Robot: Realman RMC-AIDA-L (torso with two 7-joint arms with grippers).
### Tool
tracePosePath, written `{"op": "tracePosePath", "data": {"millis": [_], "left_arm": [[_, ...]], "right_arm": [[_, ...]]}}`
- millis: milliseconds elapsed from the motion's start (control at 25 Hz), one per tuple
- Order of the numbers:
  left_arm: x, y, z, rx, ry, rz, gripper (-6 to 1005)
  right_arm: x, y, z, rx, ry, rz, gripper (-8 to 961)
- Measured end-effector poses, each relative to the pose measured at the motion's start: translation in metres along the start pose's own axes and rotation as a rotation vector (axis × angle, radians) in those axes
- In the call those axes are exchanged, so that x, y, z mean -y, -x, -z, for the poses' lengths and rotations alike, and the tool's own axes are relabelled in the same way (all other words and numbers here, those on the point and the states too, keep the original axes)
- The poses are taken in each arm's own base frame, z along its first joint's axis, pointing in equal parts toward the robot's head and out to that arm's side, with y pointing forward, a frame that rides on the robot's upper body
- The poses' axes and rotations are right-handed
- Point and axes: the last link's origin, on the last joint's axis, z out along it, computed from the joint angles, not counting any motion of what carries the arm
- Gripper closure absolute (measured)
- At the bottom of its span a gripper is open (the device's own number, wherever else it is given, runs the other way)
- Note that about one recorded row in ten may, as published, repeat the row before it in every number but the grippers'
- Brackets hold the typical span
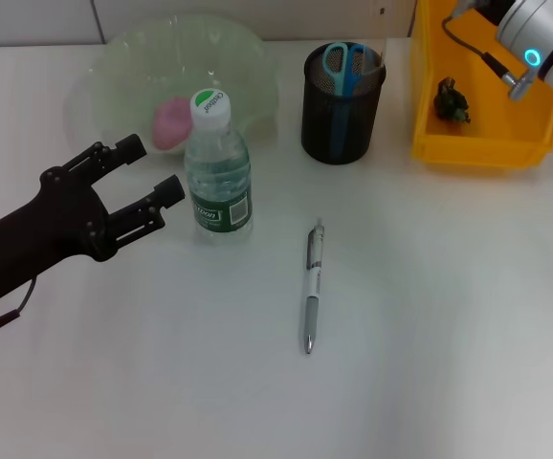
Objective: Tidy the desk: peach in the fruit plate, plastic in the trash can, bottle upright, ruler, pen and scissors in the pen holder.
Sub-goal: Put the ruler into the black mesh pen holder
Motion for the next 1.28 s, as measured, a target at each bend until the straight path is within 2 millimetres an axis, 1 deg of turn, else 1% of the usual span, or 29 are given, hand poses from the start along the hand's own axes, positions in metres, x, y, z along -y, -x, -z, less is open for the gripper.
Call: {"op": "tracePosePath", "data": {"millis": [200,240,640,840,1280], "left_arm": [[-0.002,0.003,-0.001,-0.002,0.000,-0.013,200],[-0.002,0.003,-0.001,-0.002,0.000,-0.016,200],[-0.003,0.004,-0.001,-0.002,0.001,-0.021,201],[-0.003,0.003,-0.001,-0.005,0.004,-0.028,201],[-0.003,0.001,-0.004,-0.010,0.013,-0.035,200]], "right_arm": [[-0.005,-0.004,-0.008,-0.016,0.018,0.001,534],[-0.007,-0.004,-0.012,-0.020,0.023,0.012,533],[-0.012,-0.011,-0.028,-0.045,0.016,0.061,520],[-0.013,-0.016,-0.032,-0.060,0.005,0.070,514],[-0.017,-0.017,-0.037,-0.078,0.020,0.089,500]]}}
